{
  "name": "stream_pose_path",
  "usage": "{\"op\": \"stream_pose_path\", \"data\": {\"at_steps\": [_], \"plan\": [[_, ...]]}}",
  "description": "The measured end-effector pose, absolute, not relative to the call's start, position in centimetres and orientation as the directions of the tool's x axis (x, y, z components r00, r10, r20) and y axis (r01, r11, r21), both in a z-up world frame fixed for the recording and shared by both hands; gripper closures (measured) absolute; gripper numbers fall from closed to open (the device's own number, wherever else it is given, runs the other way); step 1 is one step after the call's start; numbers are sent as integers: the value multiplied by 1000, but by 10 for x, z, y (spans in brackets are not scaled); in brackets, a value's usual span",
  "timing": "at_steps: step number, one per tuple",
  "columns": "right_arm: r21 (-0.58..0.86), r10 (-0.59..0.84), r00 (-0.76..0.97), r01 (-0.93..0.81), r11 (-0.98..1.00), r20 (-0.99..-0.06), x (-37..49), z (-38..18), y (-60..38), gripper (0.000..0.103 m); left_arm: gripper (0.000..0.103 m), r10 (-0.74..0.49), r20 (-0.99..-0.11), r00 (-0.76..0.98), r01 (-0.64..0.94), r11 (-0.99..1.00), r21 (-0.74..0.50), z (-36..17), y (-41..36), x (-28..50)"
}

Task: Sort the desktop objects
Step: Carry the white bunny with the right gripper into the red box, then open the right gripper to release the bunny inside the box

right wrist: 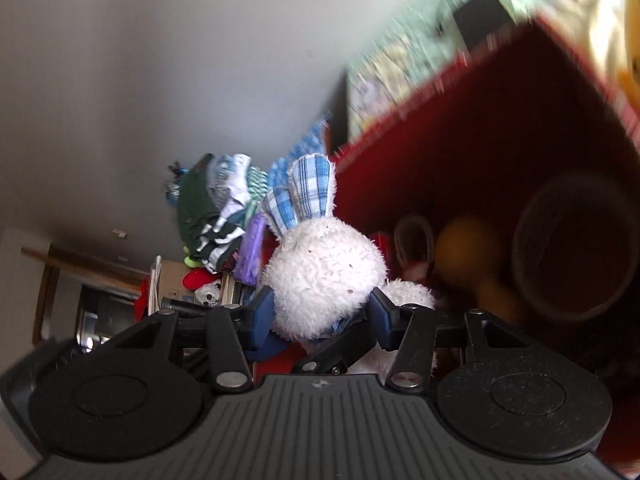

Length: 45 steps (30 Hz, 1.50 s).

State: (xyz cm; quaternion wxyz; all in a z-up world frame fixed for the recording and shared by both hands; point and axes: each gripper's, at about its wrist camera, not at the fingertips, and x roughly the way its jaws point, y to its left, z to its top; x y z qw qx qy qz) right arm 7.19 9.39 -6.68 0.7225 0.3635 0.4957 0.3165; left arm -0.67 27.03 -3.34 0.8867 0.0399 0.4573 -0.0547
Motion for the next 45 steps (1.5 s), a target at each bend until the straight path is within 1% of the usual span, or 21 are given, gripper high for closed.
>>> {"op": "stream_pose_path", "data": {"at_steps": [2, 3, 5, 7, 12, 16, 18, 21, 24, 28, 33, 34, 35, 38, 45], "plan": [[837, 811, 294, -59, 544, -506, 72, -73, 103, 51, 47, -40, -830, 556, 129, 991, 39, -42, 279, -3], [834, 807, 287, -44, 549, -516, 73, -76, 107, 51, 44, -30, -837, 546, 126, 991, 46, -44, 281, -1], [831, 801, 273, -11, 556, -532, 73, -79, 113, 51, 42, -11, -848, 529, 120, 991, 62, -48, 285, 1], [836, 804, 262, 17, 549, -534, 76, -83, 117, 51, 39, 7, -850, 527, 114, 990, 78, -49, 290, 0], [838, 804, 244, 77, 541, -541, 80, -91, 121, 51, 33, 41, -836, 547, 113, 986, 123, -45, 295, -3], [854, 837, 183, 191, 485, -516, 79, -106, 124, 52, 33, 79, -824, 562, 109, 980, 168, -43, 297, -8], [854, 844, 164, 215, 474, -510, 76, -110, 126, 52, 34, 88, -819, 567, 105, 978, 178, -41, 298, -10], [861, 858, 142, 224, 458, -493, 76, -113, 124, 52, 34, 125, -806, 578, 97, 971, 220, -40, 297, -7], [865, 861, 141, 206, 458, -489, 77, -112, 116, 50, 32, 106, -810, 577, 96, 976, 197, -39, 301, -6], [864, 856, 151, 189, 466, -495, 79, -106, 110, 51, 31, 139, -804, 579, 91, 968, 233, -41, 293, -5], [879, 875, 147, 211, 428, -461, 81, -108, 120, 60, 30, 168, -804, 571, 65, 966, 248, -42, 289, -1], [877, 875, 141, 212, 430, -463, 81, -109, 122, 63, 30, 172, -804, 569, 61, 966, 250, -42, 288, 0], [873, 872, 134, 214, 438, -470, 81, -109, 123, 68, 30, 176, -805, 566, 56, 966, 251, -42, 288, 0], [873, 873, 128, 213, 439, -470, 80, -109, 125, 69, 30, 189, -805, 562, 49, 964, 260, -43, 286, 1], [880, 874, 149, 201, 431, -463, 78, -105, 118, 69, 30, 189, -806, 561, 35, 967, 251, -42, 288, 1]]}}
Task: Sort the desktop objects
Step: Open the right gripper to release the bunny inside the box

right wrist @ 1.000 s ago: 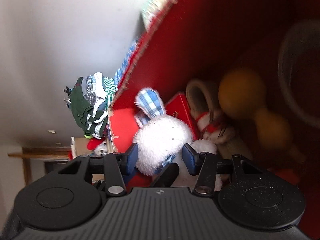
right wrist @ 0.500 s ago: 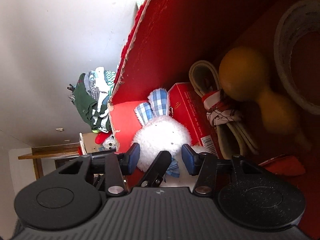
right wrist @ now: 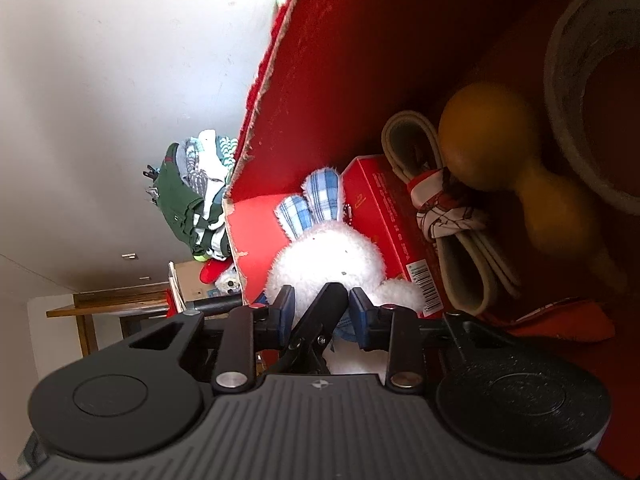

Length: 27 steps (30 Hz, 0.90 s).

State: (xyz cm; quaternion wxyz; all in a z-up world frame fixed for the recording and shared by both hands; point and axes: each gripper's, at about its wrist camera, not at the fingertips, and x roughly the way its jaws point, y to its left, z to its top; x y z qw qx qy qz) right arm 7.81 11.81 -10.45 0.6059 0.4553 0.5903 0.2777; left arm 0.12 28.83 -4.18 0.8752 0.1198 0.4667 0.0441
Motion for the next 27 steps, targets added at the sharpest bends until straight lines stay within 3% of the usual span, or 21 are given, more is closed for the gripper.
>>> {"op": "stream_pose_path", "data": {"at_steps": [15, 27], "plan": [[749, 709, 284, 54, 660, -645, 60, -78, 85, 69, 28, 240, -809, 537, 20, 955, 296, -46, 279, 0], [677, 648, 362, -58, 733, -670, 44, -63, 74, 70, 27, 272, -786, 555, -12, 948, 319, -31, 268, -5]]}}
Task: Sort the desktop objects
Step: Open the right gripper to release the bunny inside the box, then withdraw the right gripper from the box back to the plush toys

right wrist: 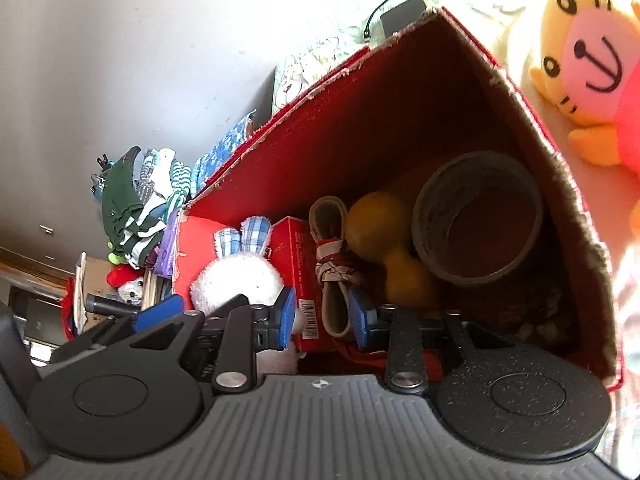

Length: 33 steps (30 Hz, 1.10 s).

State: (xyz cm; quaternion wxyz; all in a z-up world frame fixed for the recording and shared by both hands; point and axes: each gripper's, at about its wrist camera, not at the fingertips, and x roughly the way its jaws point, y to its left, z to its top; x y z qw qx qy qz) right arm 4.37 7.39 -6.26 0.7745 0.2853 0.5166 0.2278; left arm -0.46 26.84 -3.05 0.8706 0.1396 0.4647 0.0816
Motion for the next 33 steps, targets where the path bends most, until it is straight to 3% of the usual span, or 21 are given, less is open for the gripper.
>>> {"op": "stream_pose_path", "data": {"at_steps": [13, 33], "plan": [[582, 598, 449, -191, 790, -664, 29, -49, 67, 70, 17, 266, -809, 524, -51, 958, 281, -22, 257, -6], [626, 751, 347, -416, 660, -562, 35, -24, 0, 69, 14, 358, -813, 459, -252, 930, 267, -6, 191, -18]]}}
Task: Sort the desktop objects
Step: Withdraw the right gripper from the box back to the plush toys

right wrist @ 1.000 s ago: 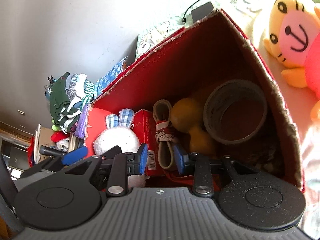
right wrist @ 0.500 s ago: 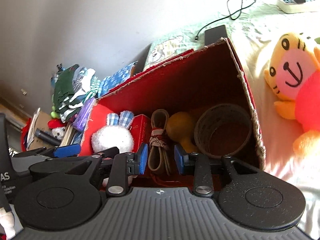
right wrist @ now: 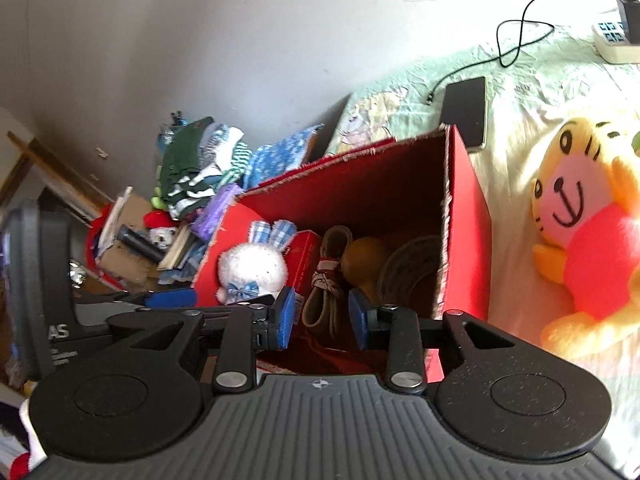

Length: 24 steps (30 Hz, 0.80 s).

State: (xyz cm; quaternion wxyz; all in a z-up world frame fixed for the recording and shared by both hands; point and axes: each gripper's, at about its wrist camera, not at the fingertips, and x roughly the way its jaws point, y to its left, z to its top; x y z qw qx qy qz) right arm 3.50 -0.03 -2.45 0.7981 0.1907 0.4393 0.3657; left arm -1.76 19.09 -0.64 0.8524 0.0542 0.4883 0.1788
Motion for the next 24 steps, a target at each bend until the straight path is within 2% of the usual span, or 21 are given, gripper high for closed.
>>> {"op": "stream_pose_path", "data": {"at_steps": [5, 14, 24], "plan": [[628, 768, 345, -442, 641, -540, 37, -19, -27, 69, 11, 353, -816, 458, -269, 930, 252, -2, 164, -16], [645, 784, 355, -445, 621, -509, 42, -16, -81, 69, 11, 346, -812, 470, -260, 933, 248, 7, 110, -10], [661, 754, 426, -375, 650, -499, 48, -22, -144, 69, 13, 269, -804, 531, -123, 963, 241, 11, 38, 0]]}}
